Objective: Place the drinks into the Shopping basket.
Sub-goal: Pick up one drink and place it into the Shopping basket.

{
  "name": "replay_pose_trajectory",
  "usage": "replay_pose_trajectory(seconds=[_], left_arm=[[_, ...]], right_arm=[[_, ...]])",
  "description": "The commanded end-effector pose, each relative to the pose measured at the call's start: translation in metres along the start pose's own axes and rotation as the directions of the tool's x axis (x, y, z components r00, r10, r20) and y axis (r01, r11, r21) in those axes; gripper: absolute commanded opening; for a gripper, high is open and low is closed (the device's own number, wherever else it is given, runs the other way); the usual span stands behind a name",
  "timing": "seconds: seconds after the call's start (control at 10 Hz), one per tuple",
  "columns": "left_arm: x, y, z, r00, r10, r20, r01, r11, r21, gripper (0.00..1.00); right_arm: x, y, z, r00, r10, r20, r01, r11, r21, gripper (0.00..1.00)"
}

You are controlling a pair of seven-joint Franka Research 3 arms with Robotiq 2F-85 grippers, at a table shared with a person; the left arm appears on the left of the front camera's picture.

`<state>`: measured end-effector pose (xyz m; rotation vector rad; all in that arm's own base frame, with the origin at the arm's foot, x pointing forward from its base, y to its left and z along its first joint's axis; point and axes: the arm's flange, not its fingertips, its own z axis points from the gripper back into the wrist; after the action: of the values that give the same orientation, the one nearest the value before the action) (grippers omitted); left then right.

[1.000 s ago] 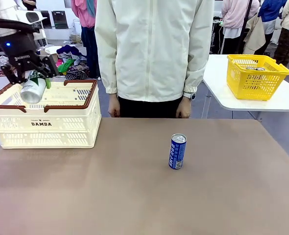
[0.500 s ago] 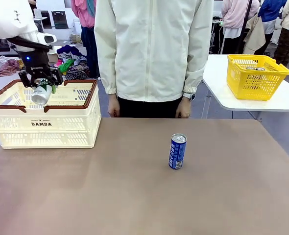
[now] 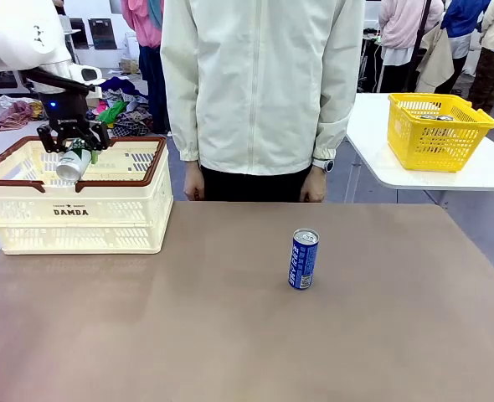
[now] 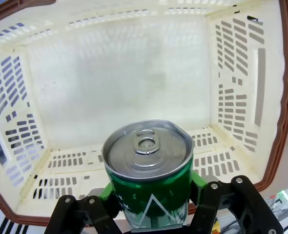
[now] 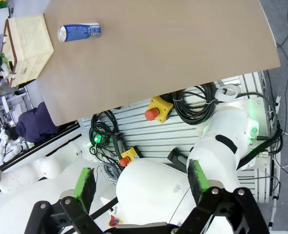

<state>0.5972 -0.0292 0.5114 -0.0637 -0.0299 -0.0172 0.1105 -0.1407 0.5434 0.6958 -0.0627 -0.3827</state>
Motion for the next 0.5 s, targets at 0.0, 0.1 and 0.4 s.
replay_pose_trajectory(seconds=[0.0, 0.1, 0.4], left_arm=[[-0.002, 0.001, 0.002, 1.0, 0.001, 0.02, -0.001, 1.0, 0.003, 0.0], [-0.002, 0.001, 0.002, 1.0, 0.001, 0.02, -0.001, 1.0, 0.003, 0.0], [0.025, 0.013, 0.006, 0.998, 0.06, 0.032, -0.06, 0.998, 0.011, 0.0]], right_arm=[[-0.009, -0.004, 0.003, 1.0, 0.02, -0.003, -0.02, 1.0, 0.012, 1.0], [-0.009, -0.004, 0.003, 1.0, 0.02, -0.003, -0.02, 1.0, 0.012, 1.0], [-0.009, -0.004, 0.003, 1.0, 0.02, -0.003, -0.02, 1.0, 0.012, 1.0]])
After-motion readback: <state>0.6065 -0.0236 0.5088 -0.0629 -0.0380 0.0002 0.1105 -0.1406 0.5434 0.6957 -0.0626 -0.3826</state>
